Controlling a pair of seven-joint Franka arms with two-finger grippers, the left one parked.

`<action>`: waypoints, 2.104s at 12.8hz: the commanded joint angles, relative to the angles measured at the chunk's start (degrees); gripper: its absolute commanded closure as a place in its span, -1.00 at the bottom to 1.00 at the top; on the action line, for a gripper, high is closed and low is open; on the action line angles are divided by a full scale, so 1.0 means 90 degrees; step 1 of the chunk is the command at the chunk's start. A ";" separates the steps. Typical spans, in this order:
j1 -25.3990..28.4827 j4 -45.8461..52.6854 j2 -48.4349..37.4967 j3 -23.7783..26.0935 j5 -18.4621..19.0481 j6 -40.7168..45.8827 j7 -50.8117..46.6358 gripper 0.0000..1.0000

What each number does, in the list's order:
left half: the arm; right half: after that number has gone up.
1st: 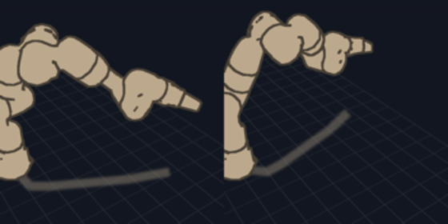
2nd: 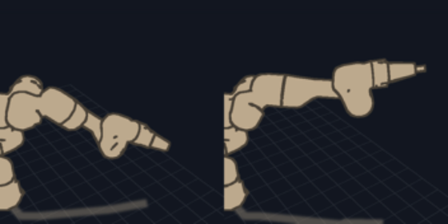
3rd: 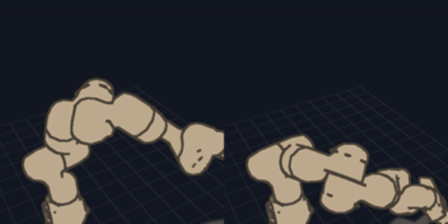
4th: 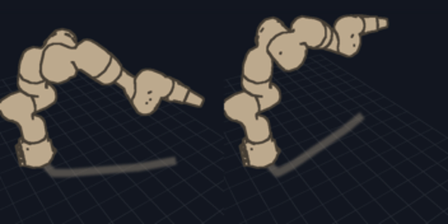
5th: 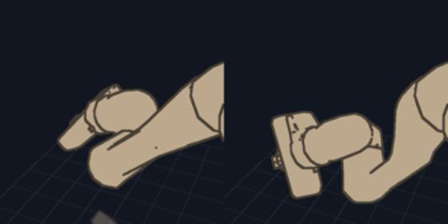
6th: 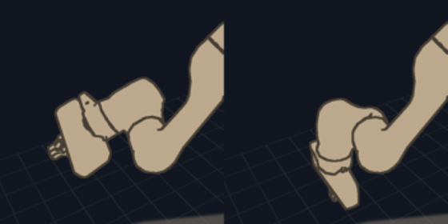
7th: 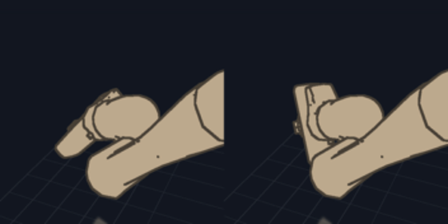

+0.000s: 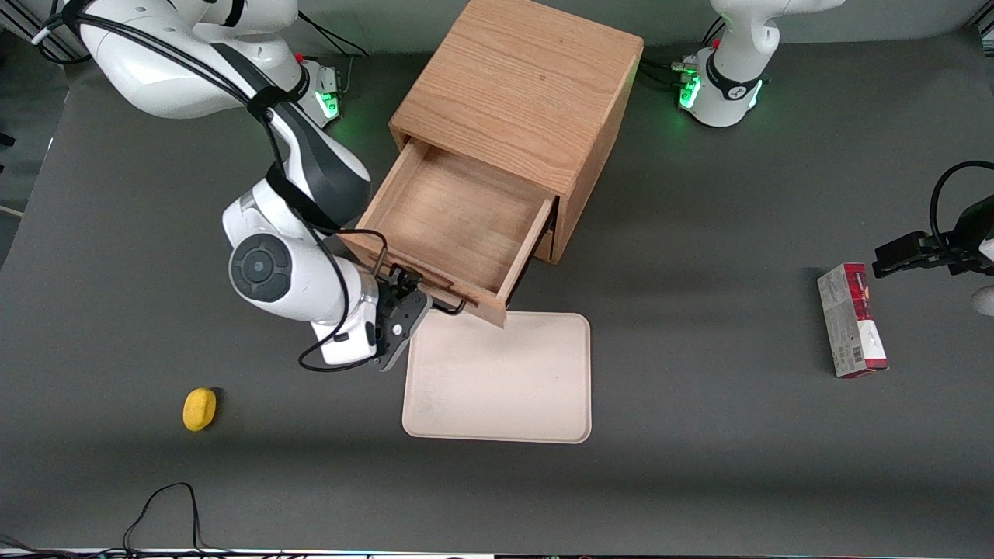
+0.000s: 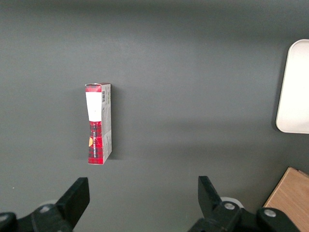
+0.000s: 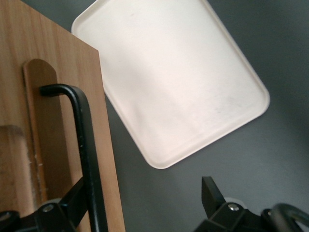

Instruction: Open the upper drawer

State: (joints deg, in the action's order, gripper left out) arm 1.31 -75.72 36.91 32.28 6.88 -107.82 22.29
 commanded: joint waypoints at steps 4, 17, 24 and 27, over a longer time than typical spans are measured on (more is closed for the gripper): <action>0.0070 0.0845 0.0479 -0.0198 0.0153 0.0027 0.0092 -1.00; -0.0262 -0.1570 -0.3226 -0.2812 -0.2083 0.0974 -0.0911 -1.00; -0.0282 -0.3100 -0.5195 -0.2981 -0.0844 0.1912 -0.3092 -1.00; -0.0262 -0.3265 -0.5370 -0.3059 -0.0785 0.1610 -0.3033 -1.00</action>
State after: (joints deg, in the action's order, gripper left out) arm -1.40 -102.84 -9.96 5.10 -1.34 -91.07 -3.83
